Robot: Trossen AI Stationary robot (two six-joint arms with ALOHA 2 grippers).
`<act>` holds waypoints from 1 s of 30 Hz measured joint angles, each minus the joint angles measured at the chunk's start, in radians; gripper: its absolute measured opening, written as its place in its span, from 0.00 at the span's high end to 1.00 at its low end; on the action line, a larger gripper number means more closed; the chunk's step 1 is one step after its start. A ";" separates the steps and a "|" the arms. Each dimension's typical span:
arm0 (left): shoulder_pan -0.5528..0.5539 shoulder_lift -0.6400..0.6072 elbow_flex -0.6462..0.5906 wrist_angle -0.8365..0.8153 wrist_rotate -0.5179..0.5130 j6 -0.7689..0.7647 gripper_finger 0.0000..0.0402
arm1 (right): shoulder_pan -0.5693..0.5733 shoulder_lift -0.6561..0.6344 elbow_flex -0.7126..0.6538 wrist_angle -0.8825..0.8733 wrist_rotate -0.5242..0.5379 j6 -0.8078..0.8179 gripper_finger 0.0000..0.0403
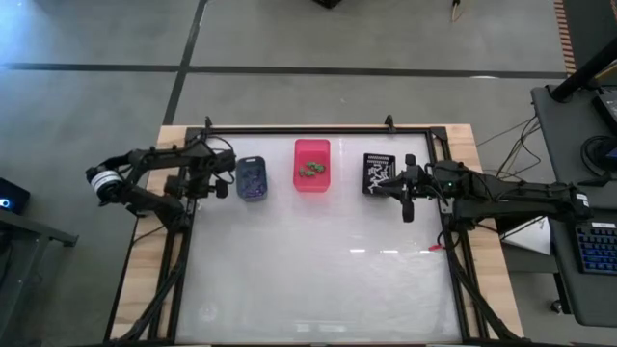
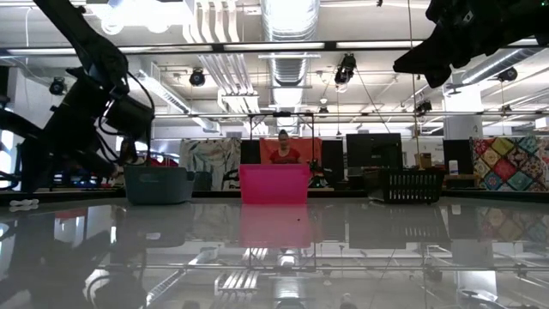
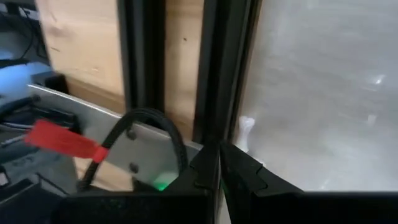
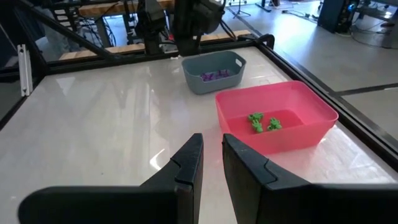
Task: Sort Halloween decoration
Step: Put the white bone toy into the black bin
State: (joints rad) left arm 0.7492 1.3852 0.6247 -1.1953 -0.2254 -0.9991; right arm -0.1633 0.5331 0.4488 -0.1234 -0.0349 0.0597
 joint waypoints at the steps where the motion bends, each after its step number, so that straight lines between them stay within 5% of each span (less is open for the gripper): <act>1: -0.005 -0.001 -0.014 0.020 0.004 -0.010 1.00 | 0.000 0.000 0.000 0.000 0.000 -0.002 0.87; 30: -0.079 0.009 -0.048 0.112 -0.054 -0.119 1.00 | 0.000 0.000 0.000 0.000 0.000 -0.020 0.87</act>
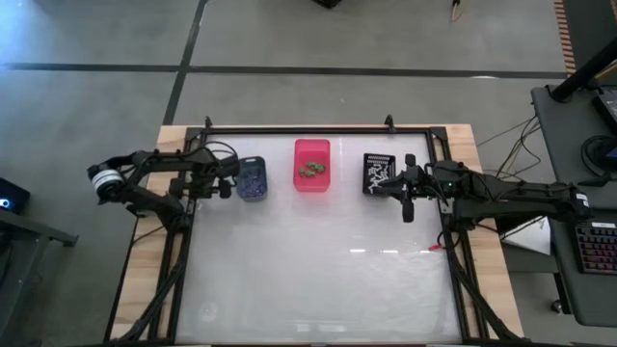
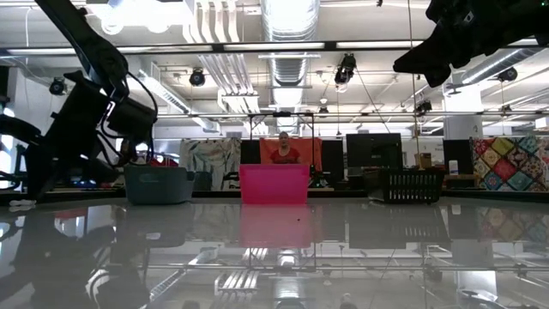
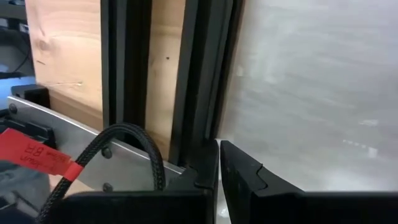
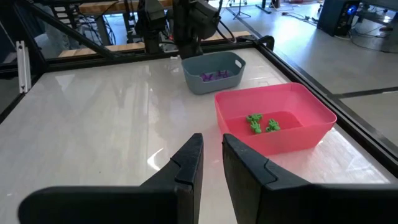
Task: Sort Halloween decoration
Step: Put the white bone toy into the black bin
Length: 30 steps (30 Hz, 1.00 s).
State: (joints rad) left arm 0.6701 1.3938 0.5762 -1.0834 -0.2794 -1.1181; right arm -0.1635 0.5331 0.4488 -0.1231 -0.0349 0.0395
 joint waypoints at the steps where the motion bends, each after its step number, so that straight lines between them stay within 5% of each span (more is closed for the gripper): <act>1: 0.000 0.005 -0.003 0.000 0.000 0.005 1.00 | 0.000 0.000 0.000 0.000 0.000 0.000 0.87; 22: -0.078 0.036 0.067 -0.061 0.139 0.086 1.00 | 0.000 0.000 0.000 0.000 0.000 -0.006 0.87; 30: -0.243 -0.007 0.121 -0.089 0.190 0.086 1.00 | 0.000 0.000 0.000 0.000 0.000 -0.006 0.87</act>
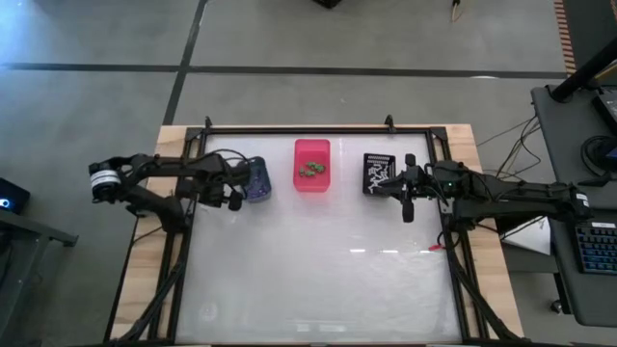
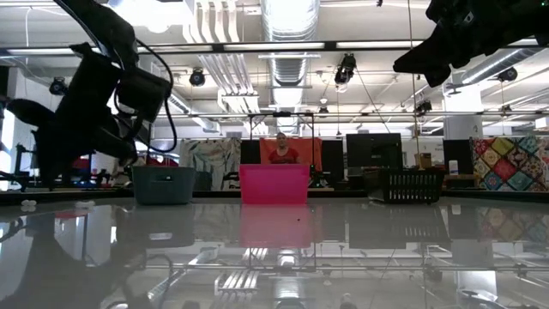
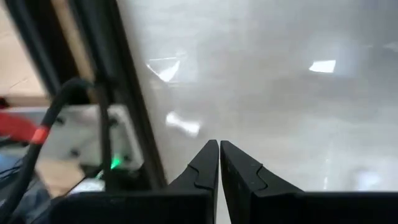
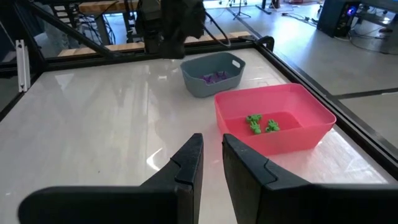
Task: Sort Halloween decoration
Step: Put the white bone toy into the black bin
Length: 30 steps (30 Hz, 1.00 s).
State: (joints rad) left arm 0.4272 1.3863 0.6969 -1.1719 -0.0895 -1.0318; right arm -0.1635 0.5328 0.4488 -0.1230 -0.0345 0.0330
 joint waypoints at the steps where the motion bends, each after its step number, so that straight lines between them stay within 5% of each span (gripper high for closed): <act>1: -0.017 -0.007 0.004 -0.022 0.003 -0.010 1.00 | 0.000 0.000 0.000 0.000 0.000 0.000 0.87; 7: -0.075 -0.056 0.009 -0.058 0.017 -0.034 1.00 | 0.000 0.000 0.000 0.001 0.000 -0.006 0.87; 14: -0.216 -0.154 0.009 0.100 0.164 0.184 1.00 | 0.000 0.000 0.000 0.001 0.000 0.019 0.87; 20: -0.336 -0.194 0.010 0.141 0.122 0.212 1.00 | 0.000 0.000 0.000 0.001 0.000 0.018 0.87; 25: -0.389 -0.188 0.010 0.400 0.135 0.084 1.00 | 0.000 0.000 0.000 0.000 -0.003 0.039 0.87; 30: -0.452 -0.165 0.038 0.605 0.068 0.114 1.00 | 0.002 0.047 0.000 0.004 -0.138 0.110 0.87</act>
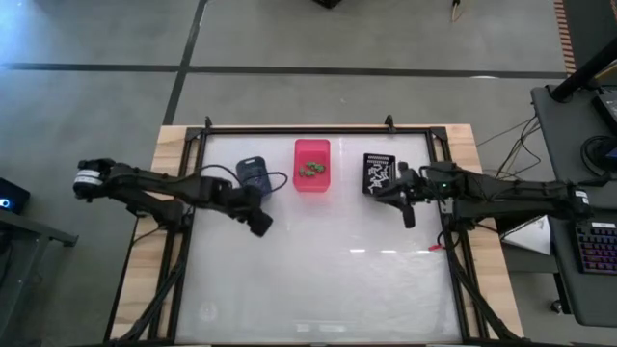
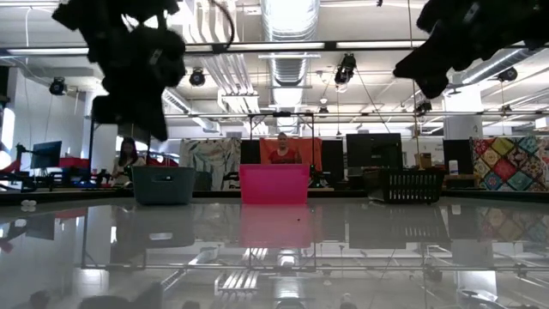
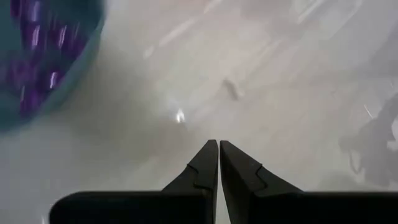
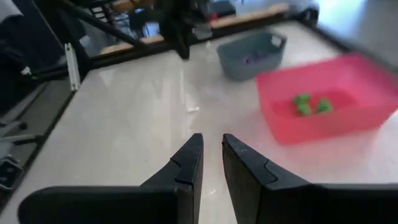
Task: Sort Halloween decoration
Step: Put the white bone toy into the black bin
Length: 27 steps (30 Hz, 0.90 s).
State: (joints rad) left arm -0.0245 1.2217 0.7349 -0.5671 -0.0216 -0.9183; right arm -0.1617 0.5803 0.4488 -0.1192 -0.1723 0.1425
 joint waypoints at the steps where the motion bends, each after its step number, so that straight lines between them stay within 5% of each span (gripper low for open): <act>1: -0.016 0.002 0.014 0.013 -0.031 0.020 1.00 | 0.001 0.020 0.002 0.004 -0.004 0.028 0.87; 14: -0.222 0.006 0.219 -0.023 -0.469 0.235 1.00 | 0.013 0.457 0.179 -0.016 0.018 0.222 0.87; 27: -0.265 0.006 0.232 -0.139 -0.521 0.337 1.00 | 0.161 0.848 0.422 -0.304 0.025 0.695 0.87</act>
State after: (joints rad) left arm -0.2897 1.2282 0.9672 -0.7059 -0.5427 -0.5811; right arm -0.0007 1.4283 0.8705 -0.4234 -0.1476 0.8379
